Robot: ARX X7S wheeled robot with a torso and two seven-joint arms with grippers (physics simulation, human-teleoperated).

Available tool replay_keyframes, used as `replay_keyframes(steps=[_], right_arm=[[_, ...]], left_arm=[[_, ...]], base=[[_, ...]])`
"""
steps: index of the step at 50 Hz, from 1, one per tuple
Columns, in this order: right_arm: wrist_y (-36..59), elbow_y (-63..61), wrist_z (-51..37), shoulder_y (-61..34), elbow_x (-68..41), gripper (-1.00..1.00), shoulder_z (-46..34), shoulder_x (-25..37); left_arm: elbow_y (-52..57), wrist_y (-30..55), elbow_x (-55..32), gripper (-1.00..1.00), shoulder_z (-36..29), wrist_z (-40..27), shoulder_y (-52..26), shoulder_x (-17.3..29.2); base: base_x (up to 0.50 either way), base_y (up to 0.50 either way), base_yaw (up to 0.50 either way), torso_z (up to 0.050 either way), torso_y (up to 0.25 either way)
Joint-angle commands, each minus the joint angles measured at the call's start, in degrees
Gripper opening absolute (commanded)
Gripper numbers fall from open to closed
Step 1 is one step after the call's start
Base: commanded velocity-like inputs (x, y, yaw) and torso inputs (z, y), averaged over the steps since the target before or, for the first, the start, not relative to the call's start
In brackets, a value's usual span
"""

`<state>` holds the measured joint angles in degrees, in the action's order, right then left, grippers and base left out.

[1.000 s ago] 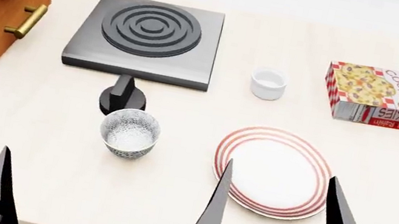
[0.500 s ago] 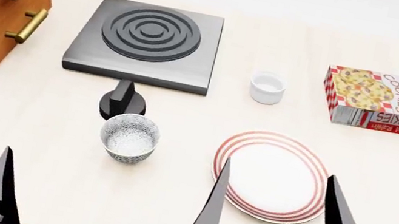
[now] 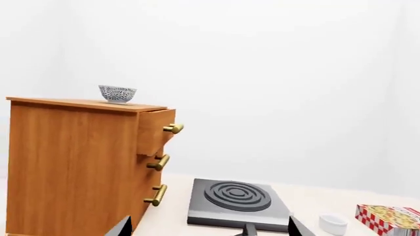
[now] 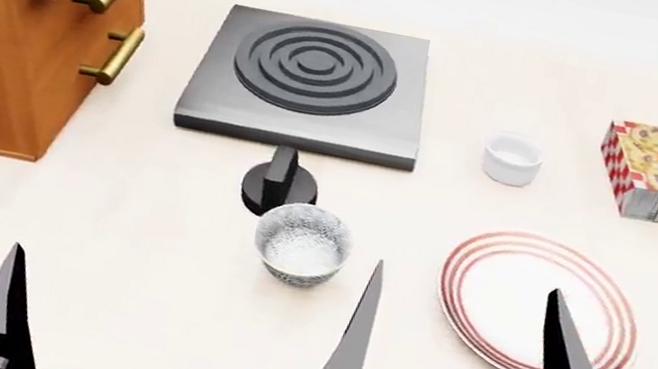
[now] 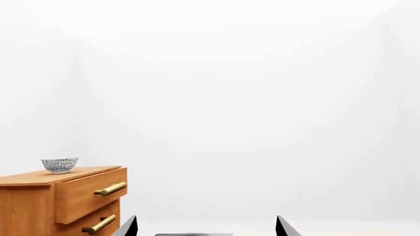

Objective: Pick the akita bowl on the wooden cabinet and place it on the plate.

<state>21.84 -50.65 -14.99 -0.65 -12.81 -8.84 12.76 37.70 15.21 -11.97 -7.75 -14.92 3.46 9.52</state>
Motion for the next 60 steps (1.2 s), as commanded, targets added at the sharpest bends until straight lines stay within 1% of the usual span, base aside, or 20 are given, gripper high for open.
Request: replay_keyframes(steps=[1, 27, 45, 50, 53, 57, 58, 59, 60], right_arm=[[-0.80, 0.31, 0.73, 0.26, 1.18, 1.00, 0.65, -0.55], [-0.84, 0.38, -0.24, 0.05, 0.22, 1.00, 0.24, 0.29], [-0.45, 0.24, -1.03, -0.30, 1.03, 1.00, -0.93, 1.26], [-1.10, 0.82, -1.08, -0.12, -0.19, 1.00, -0.33, 1.03], [-1.18, 0.84, -1.20, -0.16, -0.52, 1.00, -0.30, 0.97], [-1.63, 0.78, -1.24, -0.08, -1.06, 1.00, -0.15, 0.94], [-1.79, 0.80, -1.25, -0.04, -1.18, 1.00, -0.09, 0.94], [-2.09, 0.75, -1.20, 0.08, -2.06, 1.00, 0.41, 0.78], [-2.02, 0.61, -1.27, 0.07, -2.13, 1.00, 0.47, 0.85]], left_arm=[[-0.24, -0.76, -0.13, 1.00, 0.84, 1.13, 0.19, -0.46], [-0.35, -1.19, -0.75, 1.00, 0.11, -0.20, 0.09, 0.74], [-0.66, -1.61, -1.16, 1.00, -0.47, -0.95, -0.02, 1.35], [-0.87, -1.70, -1.36, 1.00, -0.60, -1.12, -0.10, 1.49], [-0.88, -1.29, 1.13, 1.00, -1.88, -1.83, -0.45, 1.94], [0.17, 3.43, 3.15, 1.00, -4.01, -2.91, -1.97, 2.40], [0.59, 5.47, 3.46, 1.00, -4.13, -3.71, -2.46, 2.27], [1.22, 9.36, 5.74, 1.00, -4.95, -5.74, -3.59, 1.93], [1.63, 11.49, 6.96, 1.00, -5.47, -6.83, -4.17, 1.72]], base=[[0.00, 0.50, 0.00, 0.000, 0.000], [0.00, 0.50, 0.00, 0.000, 0.000], [0.00, 0.11, 0.00, 0.000, 0.000], [0.00, 0.37, 0.00, 0.000, 0.000], [0.00, 0.04, 0.00, 0.000, 0.000], [0.00, 0.00, 0.00, 0.000, 0.000], [0.00, 0.00, 0.00, 0.000, 0.000], [0.00, 0.00, 0.00, 0.000, 0.000], [0.00, 0.00, 0.00, 0.000, 0.000]])
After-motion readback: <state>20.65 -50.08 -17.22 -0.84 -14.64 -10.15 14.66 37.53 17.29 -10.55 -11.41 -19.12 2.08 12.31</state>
